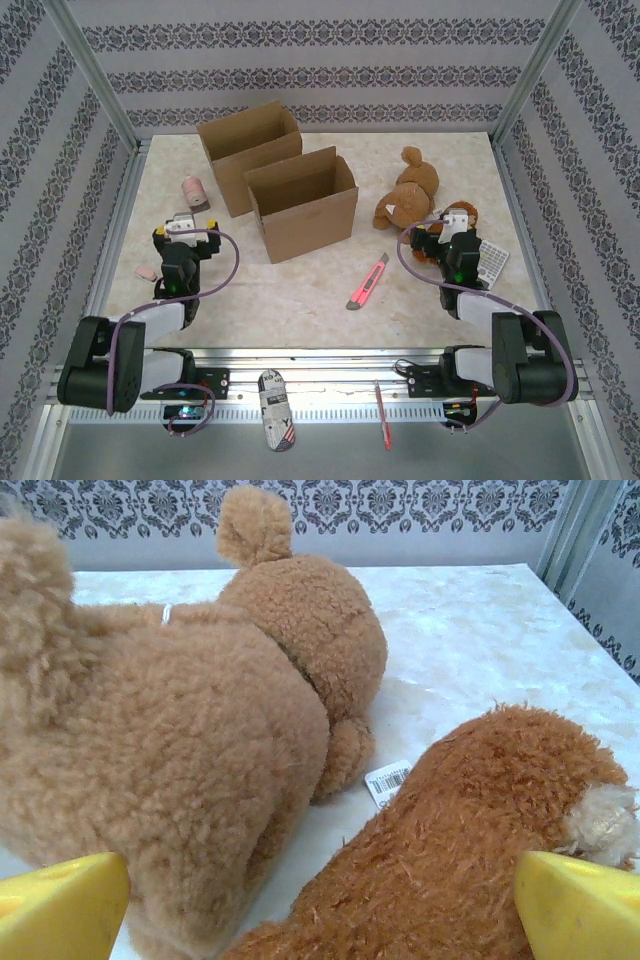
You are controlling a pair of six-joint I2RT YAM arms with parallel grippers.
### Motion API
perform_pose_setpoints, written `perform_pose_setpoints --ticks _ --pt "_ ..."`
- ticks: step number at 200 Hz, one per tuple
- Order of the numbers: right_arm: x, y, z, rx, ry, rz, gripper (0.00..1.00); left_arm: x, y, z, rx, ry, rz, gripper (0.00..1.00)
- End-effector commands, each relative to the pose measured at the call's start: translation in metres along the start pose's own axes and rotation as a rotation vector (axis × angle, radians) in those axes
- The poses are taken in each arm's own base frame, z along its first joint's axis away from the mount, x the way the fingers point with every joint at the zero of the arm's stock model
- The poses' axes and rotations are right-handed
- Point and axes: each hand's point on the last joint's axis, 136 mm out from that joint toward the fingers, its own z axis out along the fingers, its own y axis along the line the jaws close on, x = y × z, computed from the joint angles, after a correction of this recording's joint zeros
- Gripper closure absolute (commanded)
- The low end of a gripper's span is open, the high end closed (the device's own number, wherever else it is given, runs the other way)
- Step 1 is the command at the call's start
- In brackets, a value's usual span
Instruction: Unpack the express box
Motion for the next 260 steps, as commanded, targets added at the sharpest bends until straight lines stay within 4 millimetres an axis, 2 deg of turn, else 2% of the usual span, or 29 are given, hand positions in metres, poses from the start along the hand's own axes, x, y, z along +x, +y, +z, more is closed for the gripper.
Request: perform_pose_setpoints --ticks 1,27,32,40,51,64,68,71,79,85,97,142,181,209,260 --pt "-0.017 0.0 0.002 -0.018 -0.106 0.014 0.02 0.004 -0.004 0.001 0.047 -0.045 -0.029 0.0" --pt "-0.003 0.008 0.017 -0.064 -0.089 0.002 0.02 0.027 -0.034 0.022 0.193 0.017 0.0 0.0" --pt "-0.002 0.011 0.019 -0.08 -0.083 -0.005 0.02 0.035 -0.035 0.027 0.193 0.022 0.006 0.0" --pt "0.001 0.015 0.021 -0.097 -0.069 -0.015 0.02 0.028 -0.032 0.029 0.174 -0.036 -0.001 0.01" --pt "0.005 0.02 0.026 -0.127 -0.05 -0.028 0.02 0.035 -0.026 0.03 0.159 0.051 -0.025 0.01" --pt "0.003 0.027 0.033 -0.171 -0.036 -0.032 0.02 0.037 -0.025 0.041 0.161 0.082 -0.041 0.01" --pt "0.01 0.027 0.035 -0.176 -0.001 -0.027 0.02 0.035 -0.026 0.046 0.164 0.073 -0.042 0.01" --pt "0.002 0.026 0.039 -0.178 -0.003 -0.025 0.02 0.035 -0.027 0.048 0.17 0.082 -0.046 0.01" --pt "0.002 0.019 0.04 -0.158 0.021 -0.001 0.02 0.04 -0.027 0.054 0.184 0.163 -0.054 0.0" --pt "0.0 0.017 0.041 -0.147 0.005 0.004 0.02 0.045 -0.028 0.053 0.193 0.191 -0.047 0.01" --pt "0.001 0.017 0.042 -0.137 0.003 -0.001 0.02 0.039 -0.03 0.053 0.207 0.129 -0.056 0.01" --pt "0.001 0.01 0.043 -0.056 0.013 -0.014 0.02 0.039 -0.027 0.05 0.197 0.125 -0.06 0.01" --pt "0.001 0.011 0.043 -0.057 0.014 -0.013 0.02 0.04 -0.031 0.053 0.221 0.146 -0.05 0.0" --pt "0.001 0.011 0.043 -0.058 0.015 -0.014 0.02 0.041 -0.044 0.052 0.287 0.163 -0.019 0.0" --pt "0.001 0.011 0.043 -0.059 0.014 -0.011 0.02 0.041 -0.045 0.053 0.288 0.165 -0.019 0.0"
